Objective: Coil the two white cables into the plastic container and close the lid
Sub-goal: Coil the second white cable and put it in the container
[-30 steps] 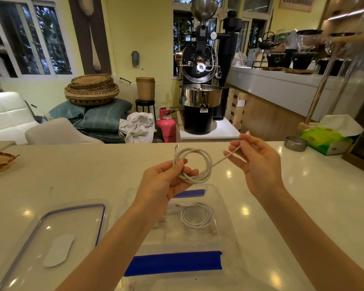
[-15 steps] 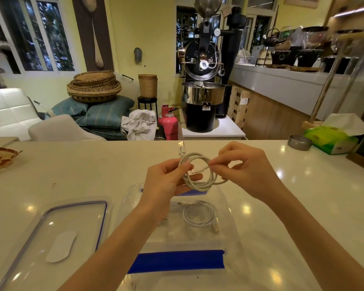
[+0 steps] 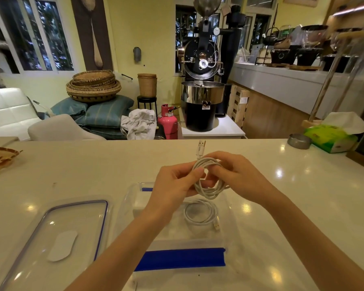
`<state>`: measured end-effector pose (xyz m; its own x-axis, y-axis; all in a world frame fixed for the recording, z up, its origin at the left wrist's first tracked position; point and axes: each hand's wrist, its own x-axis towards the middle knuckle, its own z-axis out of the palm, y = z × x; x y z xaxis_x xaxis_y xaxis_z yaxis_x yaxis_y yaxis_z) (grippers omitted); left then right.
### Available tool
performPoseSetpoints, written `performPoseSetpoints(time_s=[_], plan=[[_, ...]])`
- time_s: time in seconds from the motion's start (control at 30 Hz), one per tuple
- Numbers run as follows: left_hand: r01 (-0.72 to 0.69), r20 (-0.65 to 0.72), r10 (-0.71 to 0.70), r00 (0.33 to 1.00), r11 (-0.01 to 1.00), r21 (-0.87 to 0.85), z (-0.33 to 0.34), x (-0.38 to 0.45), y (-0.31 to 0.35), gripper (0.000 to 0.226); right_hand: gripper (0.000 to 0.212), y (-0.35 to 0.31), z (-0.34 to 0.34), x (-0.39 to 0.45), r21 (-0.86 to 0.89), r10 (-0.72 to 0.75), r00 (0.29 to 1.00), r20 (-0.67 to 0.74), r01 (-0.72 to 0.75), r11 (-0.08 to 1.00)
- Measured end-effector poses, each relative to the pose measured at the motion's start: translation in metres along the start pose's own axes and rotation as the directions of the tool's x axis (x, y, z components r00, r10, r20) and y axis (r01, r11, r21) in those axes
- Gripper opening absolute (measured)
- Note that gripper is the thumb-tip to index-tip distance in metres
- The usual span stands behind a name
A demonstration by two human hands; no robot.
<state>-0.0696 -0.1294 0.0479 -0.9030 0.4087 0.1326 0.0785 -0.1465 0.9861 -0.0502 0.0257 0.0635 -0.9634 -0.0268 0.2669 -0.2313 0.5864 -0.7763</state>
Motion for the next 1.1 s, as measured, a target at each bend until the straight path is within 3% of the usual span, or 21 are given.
performPoseSetpoints(time_s=[0.07, 0.17, 0.3, 0.37, 0.47, 0.63, 0.77, 0.93, 1.03, 1.1], plan=[[0.023, 0.041, -0.022, 0.999, 1.000, -0.008, -0.001, 0.000, 0.000, 0.019, 0.018, 0.000, -0.004, 0.001, 0.225, 0.063, 0.997, 0.040, -0.070, 0.972], [0.025, 0.064, -0.024, 0.998, 1.000, -0.017, -0.002, 0.000, 0.001, 0.020, 0.023, 0.003, -0.009, 0.002, 0.507, 0.107, 0.985, 0.139, -0.163, 0.846], [0.009, 0.078, -0.009, 0.997, 1.000, -0.005, -0.002, 0.000, 0.002, 0.019, 0.029, 0.003, -0.010, 0.004, 0.698, 0.135, 0.959, 0.247, -0.273, 0.662], [0.015, 0.084, -0.016, 0.996, 1.000, 0.004, -0.003, 0.001, 0.002, 0.017, 0.029, 0.003, -0.009, 0.004, 0.763, 0.182, 0.954, 0.237, -0.299, 0.573], [0.069, 0.156, -0.072, 0.985, 0.997, 0.027, -0.003, 0.000, 0.003, 0.017, 0.021, 0.005, -0.006, 0.004, 0.729, 0.221, 0.959, 0.180, -0.281, 0.625], [0.199, 0.328, -0.230, 0.916, 0.972, 0.126, 0.001, -0.007, 0.001, 0.020, 0.016, 0.012, 0.001, 0.005, 0.760, 0.328, 0.929, 0.173, -0.338, 0.555], [0.278, 0.392, -0.300, 0.870, 0.954, 0.113, -0.001, -0.008, 0.003, 0.018, 0.017, 0.011, 0.003, 0.005, 0.747, 0.288, 0.924, 0.253, -0.376, 0.548], [0.195, 0.278, -0.208, 0.938, 0.978, 0.075, -0.001, -0.007, 0.008, 0.018, 0.026, 0.002, 0.001, 0.007, 0.626, 0.251, 0.892, 0.376, -0.445, 0.640], [0.153, 0.186, -0.162, 0.969, 0.986, 0.064, -0.008, -0.007, 0.010, 0.017, 0.033, -0.003, -0.002, 0.004, 0.565, 0.277, 0.893, 0.355, -0.441, 0.697], [0.157, 0.120, -0.163, 0.979, 0.986, 0.062, -0.016, -0.008, 0.010, 0.017, 0.033, -0.008, -0.004, 0.000, 0.441, 0.270, 0.914, 0.302, -0.385, 0.810]])
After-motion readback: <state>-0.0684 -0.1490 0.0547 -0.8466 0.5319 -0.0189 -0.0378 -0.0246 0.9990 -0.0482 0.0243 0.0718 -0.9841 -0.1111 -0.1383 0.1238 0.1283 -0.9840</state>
